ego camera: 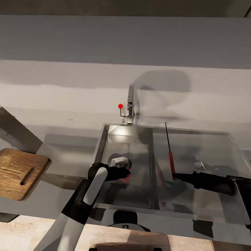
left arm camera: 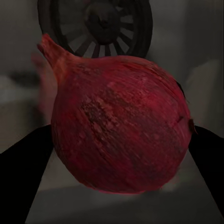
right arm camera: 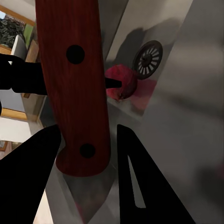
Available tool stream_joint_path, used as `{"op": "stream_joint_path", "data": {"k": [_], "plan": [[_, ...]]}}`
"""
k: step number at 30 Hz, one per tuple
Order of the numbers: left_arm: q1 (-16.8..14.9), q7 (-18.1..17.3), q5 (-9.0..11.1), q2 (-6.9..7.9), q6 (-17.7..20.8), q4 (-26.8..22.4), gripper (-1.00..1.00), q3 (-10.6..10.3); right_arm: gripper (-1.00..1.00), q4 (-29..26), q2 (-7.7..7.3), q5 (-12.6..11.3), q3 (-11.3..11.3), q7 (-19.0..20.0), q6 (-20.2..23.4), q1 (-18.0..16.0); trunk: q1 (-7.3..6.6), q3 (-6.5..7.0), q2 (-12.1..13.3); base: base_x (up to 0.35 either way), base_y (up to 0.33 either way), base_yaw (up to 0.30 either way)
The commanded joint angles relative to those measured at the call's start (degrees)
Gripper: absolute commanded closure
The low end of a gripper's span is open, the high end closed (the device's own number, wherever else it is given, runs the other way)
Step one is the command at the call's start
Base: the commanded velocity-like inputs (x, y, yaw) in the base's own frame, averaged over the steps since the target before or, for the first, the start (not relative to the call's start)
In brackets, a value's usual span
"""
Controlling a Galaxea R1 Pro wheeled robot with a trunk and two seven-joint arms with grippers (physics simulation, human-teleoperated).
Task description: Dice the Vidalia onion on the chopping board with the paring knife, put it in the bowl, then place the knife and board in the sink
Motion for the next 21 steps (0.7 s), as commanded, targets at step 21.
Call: {"op": "stream_joint_path", "data": {"k": [21], "plan": [[0.0, 0.5, 0.3, 0.0, 0.2, -0.3, 1.0, 0.0, 1.0, 0.0, -0.02, -0.2, 0.0, 0.1, 0.4, 0.0, 0.03, 0.33, -0.1, 0.0, 0.0, 0.0]]}}
